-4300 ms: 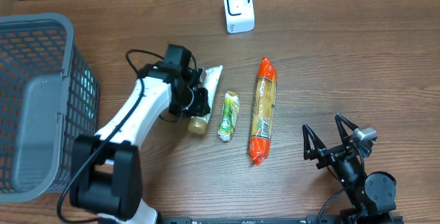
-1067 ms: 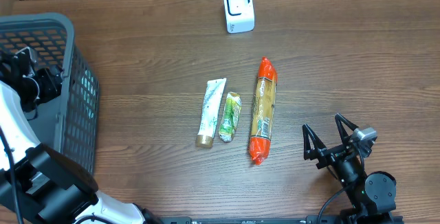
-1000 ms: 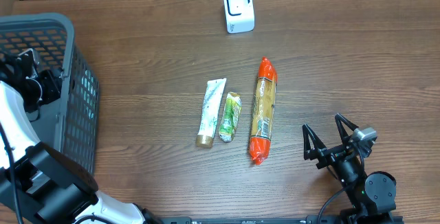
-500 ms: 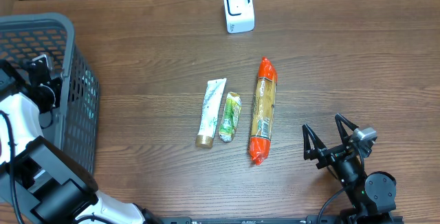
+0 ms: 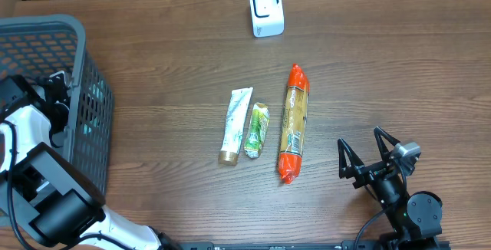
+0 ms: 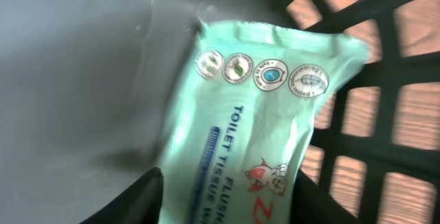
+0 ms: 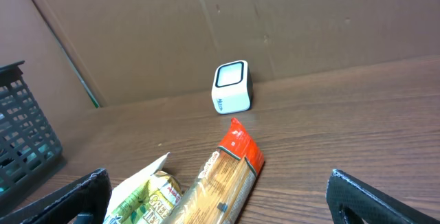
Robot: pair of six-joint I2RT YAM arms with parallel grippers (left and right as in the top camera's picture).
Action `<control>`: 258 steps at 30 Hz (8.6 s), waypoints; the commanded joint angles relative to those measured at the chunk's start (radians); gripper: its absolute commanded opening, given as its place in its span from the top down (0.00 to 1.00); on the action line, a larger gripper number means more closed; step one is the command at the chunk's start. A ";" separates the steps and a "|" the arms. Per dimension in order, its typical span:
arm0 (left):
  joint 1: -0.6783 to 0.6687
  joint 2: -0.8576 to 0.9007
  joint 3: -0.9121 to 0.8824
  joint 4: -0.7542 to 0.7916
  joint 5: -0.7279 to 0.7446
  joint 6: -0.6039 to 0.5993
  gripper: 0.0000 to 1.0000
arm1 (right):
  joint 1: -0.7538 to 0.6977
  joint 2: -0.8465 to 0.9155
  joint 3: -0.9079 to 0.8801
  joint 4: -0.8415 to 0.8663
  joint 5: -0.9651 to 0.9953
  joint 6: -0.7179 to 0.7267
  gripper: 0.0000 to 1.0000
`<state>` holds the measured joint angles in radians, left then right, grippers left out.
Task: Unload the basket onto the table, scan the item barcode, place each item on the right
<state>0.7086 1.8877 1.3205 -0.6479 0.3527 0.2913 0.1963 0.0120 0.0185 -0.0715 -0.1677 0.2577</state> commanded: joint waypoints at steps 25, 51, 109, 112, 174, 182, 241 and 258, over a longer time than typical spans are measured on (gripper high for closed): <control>-0.024 0.022 -0.005 0.021 -0.386 -0.137 0.09 | -0.001 -0.009 -0.011 0.005 0.010 -0.004 0.00; -0.029 0.005 0.059 -0.101 -0.356 -0.151 0.96 | -0.001 -0.009 -0.011 0.005 0.010 -0.004 0.00; -0.884 -0.104 -0.022 -0.286 -0.109 -0.655 0.51 | -0.001 -0.009 -0.011 0.005 0.010 -0.004 0.00; -0.885 -0.095 -0.022 -0.274 -0.109 -0.655 0.30 | -0.001 -0.009 -0.011 0.005 0.010 -0.004 0.00; -0.617 -0.827 0.278 -0.695 -0.360 -0.452 0.00 | -0.001 -0.009 -0.011 0.005 0.010 -0.004 0.00; -0.617 -0.794 0.278 -0.695 -0.360 -0.452 0.00 | -0.001 -0.009 -0.011 0.005 0.010 -0.004 0.00; -0.617 -0.496 0.278 -0.798 -0.373 -0.444 0.01 | -0.001 -0.009 -0.011 0.005 0.010 -0.004 0.00; -0.617 -0.496 0.278 -0.806 -0.386 -0.444 0.01 | -0.001 -0.009 -0.011 0.005 0.010 -0.004 0.00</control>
<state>0.0860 1.3891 1.5856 -1.4517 -0.0204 -0.1753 0.1963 0.0120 0.0185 -0.0711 -0.1677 0.2577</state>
